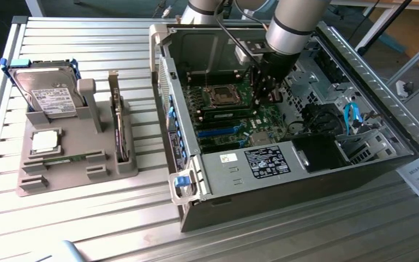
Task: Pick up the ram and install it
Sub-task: 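Press down the ram until it locks into place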
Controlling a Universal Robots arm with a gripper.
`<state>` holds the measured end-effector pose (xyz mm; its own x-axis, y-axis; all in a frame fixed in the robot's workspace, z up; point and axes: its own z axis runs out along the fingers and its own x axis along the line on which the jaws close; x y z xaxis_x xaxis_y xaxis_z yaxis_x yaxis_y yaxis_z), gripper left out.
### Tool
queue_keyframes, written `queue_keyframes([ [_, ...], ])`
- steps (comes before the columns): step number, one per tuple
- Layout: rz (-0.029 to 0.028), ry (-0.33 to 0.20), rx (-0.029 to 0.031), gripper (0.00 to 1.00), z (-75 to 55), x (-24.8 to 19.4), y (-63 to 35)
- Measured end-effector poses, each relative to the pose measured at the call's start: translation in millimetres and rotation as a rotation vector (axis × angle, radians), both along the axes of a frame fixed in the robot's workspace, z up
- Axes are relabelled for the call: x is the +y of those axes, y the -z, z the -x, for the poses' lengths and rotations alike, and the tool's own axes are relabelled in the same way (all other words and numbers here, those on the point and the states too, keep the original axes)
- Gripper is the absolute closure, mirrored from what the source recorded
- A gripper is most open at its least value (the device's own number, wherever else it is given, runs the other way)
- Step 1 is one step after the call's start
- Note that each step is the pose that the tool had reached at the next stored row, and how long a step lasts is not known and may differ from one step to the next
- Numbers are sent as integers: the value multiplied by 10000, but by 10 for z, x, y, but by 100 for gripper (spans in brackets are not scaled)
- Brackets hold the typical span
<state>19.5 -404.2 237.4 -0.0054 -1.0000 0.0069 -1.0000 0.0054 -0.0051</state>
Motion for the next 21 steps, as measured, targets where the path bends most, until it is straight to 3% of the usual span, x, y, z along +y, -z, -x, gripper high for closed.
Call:
queue_keyframes([
  [8,22,1,1,89,0,0,-67],
  [21,21,1,0,89,44,0,-69],
])
